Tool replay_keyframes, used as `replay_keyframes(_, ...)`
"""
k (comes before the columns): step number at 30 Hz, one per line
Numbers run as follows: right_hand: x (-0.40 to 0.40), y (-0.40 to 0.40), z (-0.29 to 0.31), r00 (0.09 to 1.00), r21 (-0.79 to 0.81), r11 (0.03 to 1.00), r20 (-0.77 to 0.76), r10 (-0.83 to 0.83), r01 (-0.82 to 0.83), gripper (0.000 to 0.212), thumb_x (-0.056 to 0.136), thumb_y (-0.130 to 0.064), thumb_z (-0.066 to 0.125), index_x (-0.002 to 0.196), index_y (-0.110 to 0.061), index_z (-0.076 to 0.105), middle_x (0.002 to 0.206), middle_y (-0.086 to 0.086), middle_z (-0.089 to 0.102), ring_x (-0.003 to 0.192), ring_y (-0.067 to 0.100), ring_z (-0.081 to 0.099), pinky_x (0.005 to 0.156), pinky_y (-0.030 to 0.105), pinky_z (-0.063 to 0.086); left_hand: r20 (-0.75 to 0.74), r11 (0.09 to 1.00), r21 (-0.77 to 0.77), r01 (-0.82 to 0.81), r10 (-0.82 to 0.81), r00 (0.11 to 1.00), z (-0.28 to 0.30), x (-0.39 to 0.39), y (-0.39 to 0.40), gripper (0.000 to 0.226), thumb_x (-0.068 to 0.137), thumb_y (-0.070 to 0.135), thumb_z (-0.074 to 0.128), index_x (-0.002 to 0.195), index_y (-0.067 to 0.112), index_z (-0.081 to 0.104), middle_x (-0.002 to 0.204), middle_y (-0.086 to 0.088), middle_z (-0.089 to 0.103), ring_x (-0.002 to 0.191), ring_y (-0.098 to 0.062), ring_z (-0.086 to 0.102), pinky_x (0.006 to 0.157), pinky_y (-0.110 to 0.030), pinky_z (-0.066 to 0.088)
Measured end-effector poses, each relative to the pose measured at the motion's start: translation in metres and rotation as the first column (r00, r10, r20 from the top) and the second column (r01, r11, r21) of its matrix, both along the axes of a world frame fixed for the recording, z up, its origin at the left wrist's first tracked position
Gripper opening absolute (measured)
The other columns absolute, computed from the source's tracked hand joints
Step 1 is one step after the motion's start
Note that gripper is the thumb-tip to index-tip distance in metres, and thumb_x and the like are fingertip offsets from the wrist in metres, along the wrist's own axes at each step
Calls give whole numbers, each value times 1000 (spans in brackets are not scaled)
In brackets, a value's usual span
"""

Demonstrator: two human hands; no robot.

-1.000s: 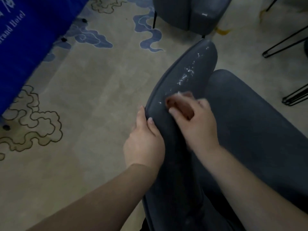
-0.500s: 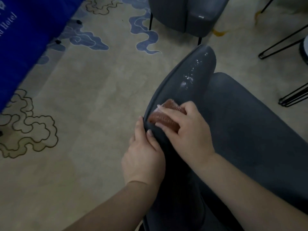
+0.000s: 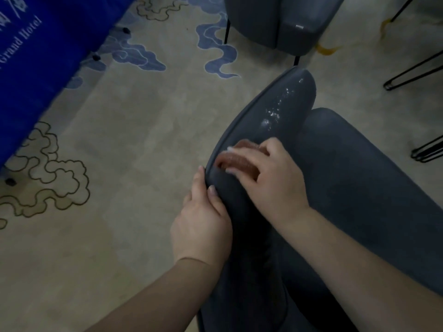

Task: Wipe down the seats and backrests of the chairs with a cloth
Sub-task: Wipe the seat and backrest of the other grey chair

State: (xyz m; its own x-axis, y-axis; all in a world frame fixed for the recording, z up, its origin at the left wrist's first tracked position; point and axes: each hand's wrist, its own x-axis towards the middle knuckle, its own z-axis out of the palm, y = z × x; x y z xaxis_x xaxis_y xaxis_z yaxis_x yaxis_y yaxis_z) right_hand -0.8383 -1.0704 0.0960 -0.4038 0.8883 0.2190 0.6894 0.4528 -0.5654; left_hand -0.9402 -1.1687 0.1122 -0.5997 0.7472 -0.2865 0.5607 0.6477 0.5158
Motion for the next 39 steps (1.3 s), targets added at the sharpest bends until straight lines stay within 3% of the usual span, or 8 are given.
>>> replay_keyframes(4,-3,36,-8,953,-89,961,-133,-273,263,40,86,-48,63,125,-38,63,105,-2,44,90,14,54,79,31,51,24,1000,3,15,-15,1000,-2,-2,0,48,98,44,21,145,45,18,125,-8,60,101,-33,60,72,-33,37)
replay_keyframes(8,3,16,-23,916,-14,961,-299,-267,275,45,86,-45,61,130,-32,59,107,-2,42,93,15,54,81,24,49,51,997,4,80,-80,995,1,-10,8,51,95,49,19,146,45,16,137,-5,54,113,-31,57,83,-36,42)
replay_keyframes(13,12,8,-32,878,-158,934,-321,-355,321,57,79,-52,62,134,-37,53,109,-6,40,99,15,54,92,28,48,-59,959,-25,282,-283,957,-1,-20,78,51,101,43,23,151,37,11,137,-10,51,110,-35,56,77,-35,36)
replay_keyframes(17,22,19,-39,863,-190,947,-394,-316,260,54,80,-47,64,132,-36,55,107,-5,44,93,-1,50,90,2,34,-151,933,-42,356,-358,921,-7,-18,121,50,102,42,21,150,38,13,128,-11,55,105,-34,57,75,-34,33)
replay_keyframes(24,40,155,-30,568,-518,776,-539,-622,358,36,87,-48,60,120,-33,62,117,-11,65,106,-3,60,99,24,47,-276,948,12,319,-304,912,-11,-13,118,48,98,46,21,147,41,21,117,-8,61,91,-35,61,68,-34,31)
replay_keyframes(30,28,207,-40,755,-455,758,-241,-610,467,50,87,-61,51,126,-31,61,114,0,60,102,15,60,94,33,49,-290,944,20,328,-309,906,-11,-13,117,50,96,48,17,145,42,17,115,-4,60,85,-32,62,64,-32,34)
replay_keyframes(35,16,103,-40,910,-153,943,-258,-326,295,48,84,-61,52,129,-46,55,98,-6,47,83,3,51,77,13,41,-298,941,13,339,-320,899,-12,-13,118,50,95,49,16,145,42,16,119,-2,60,84,-31,64,62,-31,33)
replay_keyframes(39,18,125,-40,921,-96,944,-205,-330,317,47,86,-59,53,130,-45,54,103,-7,40,88,9,50,77,20,42,-286,941,10,339,-322,902,-10,-12,118,52,95,49,16,146,41,18,122,-1,59,86,-31,64,63,-34,40)
